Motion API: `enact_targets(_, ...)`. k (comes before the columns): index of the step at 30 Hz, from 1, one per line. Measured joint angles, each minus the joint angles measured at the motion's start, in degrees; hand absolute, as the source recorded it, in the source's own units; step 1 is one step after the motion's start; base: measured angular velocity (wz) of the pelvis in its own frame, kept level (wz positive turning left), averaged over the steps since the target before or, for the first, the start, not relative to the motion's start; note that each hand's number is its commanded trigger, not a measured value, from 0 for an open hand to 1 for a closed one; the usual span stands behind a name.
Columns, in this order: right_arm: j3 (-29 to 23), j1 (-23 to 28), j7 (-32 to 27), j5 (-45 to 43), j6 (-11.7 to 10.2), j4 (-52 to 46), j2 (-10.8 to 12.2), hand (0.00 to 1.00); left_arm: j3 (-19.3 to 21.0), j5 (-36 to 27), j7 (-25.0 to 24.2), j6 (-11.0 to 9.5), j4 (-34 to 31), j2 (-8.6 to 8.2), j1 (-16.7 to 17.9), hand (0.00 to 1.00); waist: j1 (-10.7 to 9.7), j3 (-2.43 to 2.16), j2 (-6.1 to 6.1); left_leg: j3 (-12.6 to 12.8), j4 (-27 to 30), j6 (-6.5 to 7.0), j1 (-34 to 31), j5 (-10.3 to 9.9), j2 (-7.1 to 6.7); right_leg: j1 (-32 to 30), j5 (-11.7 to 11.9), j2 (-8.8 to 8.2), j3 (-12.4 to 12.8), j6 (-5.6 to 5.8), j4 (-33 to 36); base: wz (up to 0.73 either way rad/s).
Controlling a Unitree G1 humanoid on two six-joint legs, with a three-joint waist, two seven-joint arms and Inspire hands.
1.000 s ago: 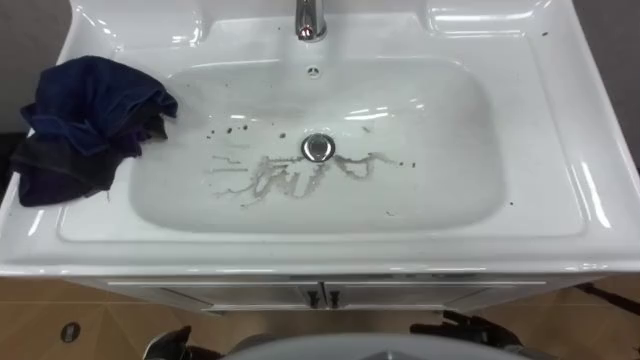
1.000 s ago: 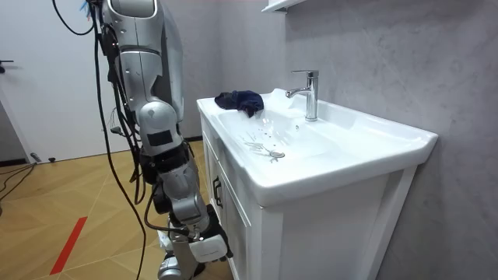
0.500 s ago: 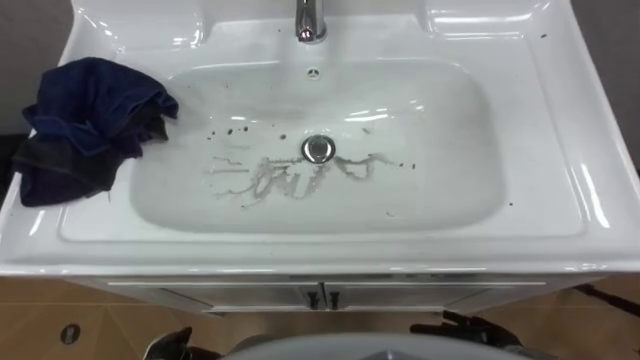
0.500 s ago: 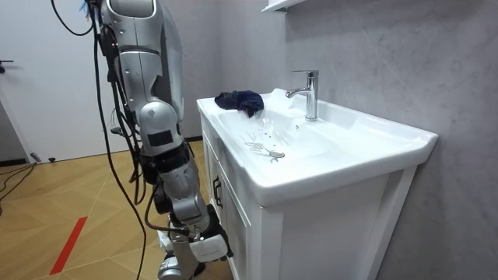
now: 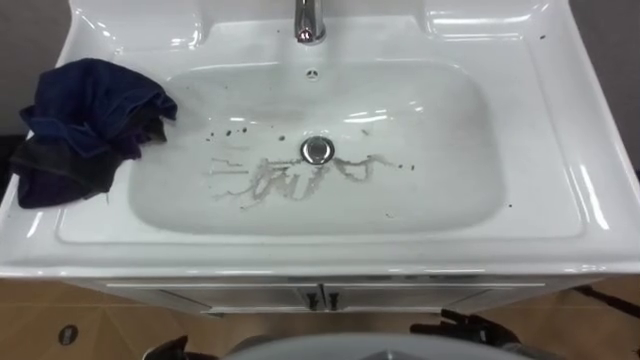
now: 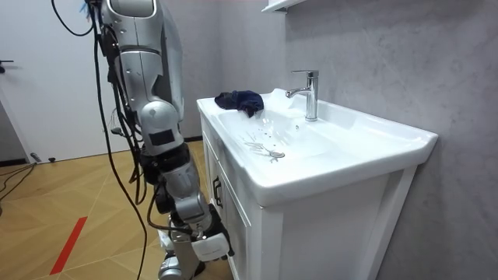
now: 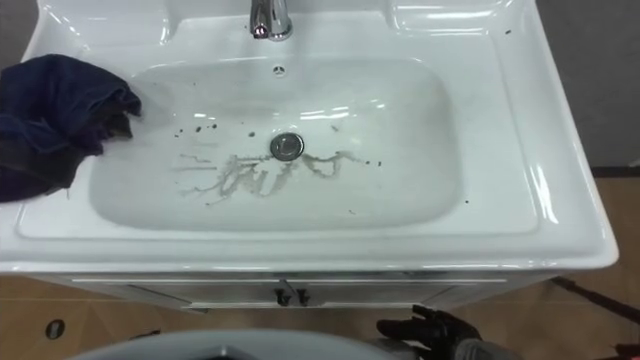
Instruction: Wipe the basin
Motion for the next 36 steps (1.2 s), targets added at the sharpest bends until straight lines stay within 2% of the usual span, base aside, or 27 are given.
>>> enact_targets(5,-0.42,-0.01,-1.00,-0.30,1.08,-0.04,0.04,0.00,4.01,-6.03,2.01,1.04,-0.02,-0.22,3.01,0.00,0.53,-0.11,-0.11,-1.53,1.27,0.09,-0.16,-0.80,-0.34,1.13,-0.38,-0.17,-1.58,0.29,-0.02,0.18)
enact_targets(8,-0.37,0.26,-2.55,-0.51,1.27,-0.04,-0.07,0.00,7.61,-7.58,5.15,1.11,0.52,-0.21,4.10,0.00,1.93,-0.11,-0.18,-2.44,1.91,0.12,-0.01,-0.99,-0.51,2.07,-0.61,-0.19,-2.34,0.31,-0.01,0.17)
enact_targets(11,-0.37,0.79,-3.60,-0.02,1.24,0.12,-0.51,0.00,11.24,-9.77,9.37,1.05,0.41,-0.19,3.98,0.00,3.40,-0.23,0.32,-3.43,2.09,0.10,0.00,-1.02,-0.63,2.48,-0.67,-0.16,-3.06,0.27,-0.02,0.14)
enact_targets(13,-0.42,1.27,-4.41,-0.38,1.14,-0.06,-0.81,0.00,15.15,-10.06,12.71,0.86,-1.22,-0.21,3.71,0.00,4.95,-0.27,0.70,-3.88,2.16,0.09,-0.15,-1.01,-0.63,2.48,-0.74,-0.11,-3.27,0.16,0.09,0.05)
enact_targets(17,-1.04,1.72,-5.27,-0.83,0.69,-0.06,-1.59,0.00,19.61,-10.58,19.41,-0.48,-6.41,-0.17,4.23,0.00,5.21,-0.31,1.19,-5.19,2.58,0.07,-0.71,-1.02,-0.94,2.43,-1.18,-0.23,-4.22,0.21,0.10,0.15)
enact_targets(19,-1.11,2.15,-6.50,-0.83,0.44,-0.24,-2.32,0.00,20.86,-11.41,24.68,-2.62,-10.28,-0.05,4.90,0.00,5.40,-0.32,1.68,-5.51,2.68,0.07,-0.90,-1.01,-1.04,2.51,-1.28,-0.28,-4.77,0.23,0.28,0.10)
enact_targets(21,-2.08,2.49,-7.42,-1.18,-0.21,-0.26,-2.60,0.00,20.88,-11.92,27.98,-4.21,-14.13,0.05,5.69,0.00,5.34,-0.20,1.85,-5.60,2.61,0.05,-0.96,-0.99,-1.09,2.53,-1.28,-0.26,-4.82,0.23,0.35,0.02)
enact_targets(22,-2.29,2.84,-8.14,-1.20,-0.67,-0.27,-2.62,0.00,20.87,-11.89,30.14,-5.58,-16.18,0.18,5.75,0.00,5.24,-0.36,2.28,-5.72,2.48,0.03,-0.83,-0.97,-1.15,2.57,-1.27,-0.27,-4.74,0.24,0.33,0.00)
enact_targets(24,-2.79,3.41,-8.82,-1.15,-1.55,-0.34,-2.54,0.00,20.87,-11.83,33.48,-6.88,-18.92,0.24,5.91,0.00,5.50,-0.35,2.46,-5.73,2.00,-0.06,-0.60,-0.87,-1.22,2.52,-1.27,-0.33,-4.77,0.24,0.36,0.00)
enact_targets(29,-2.65,3.71,-8.63,-0.68,-2.24,-0.04,-2.54,0.00,20.80,-11.85,42.22,-10.59,-30.98,0.24,5.08,0.00,6.29,-0.31,2.69,-5.72,1.82,-0.11,-0.65,-0.88,-1.16,2.40,-1.27,-0.21,-4.64,0.24,0.09,0.00)
enact_targets(31,-2.61,4.13,-8.59,-0.58,-3.00,-0.08,-2.55,0.00,20.74,-11.81,45.40,-13.15,-35.12,0.25,4.10,0.00,6.50,-0.39,2.90,-5.59,1.61,-0.11,-0.52,-0.88,-1.17,2.38,-1.27,-0.23,-4.55,0.24,0.09,-0.04)
enact_targets(36,-2.08,4.80,-8.64,-0.43,-4.40,-0.14,-2.49,0.00,19.37,-9.91,51.62,-15.08,-42.69,0.25,3.80,0.00,6.17,-0.42,3.05,-5.46,1.12,-0.12,0.20,-0.88,-1.09,2.54,-1.26,-0.21,-4.19,0.22,0.29,-0.05)
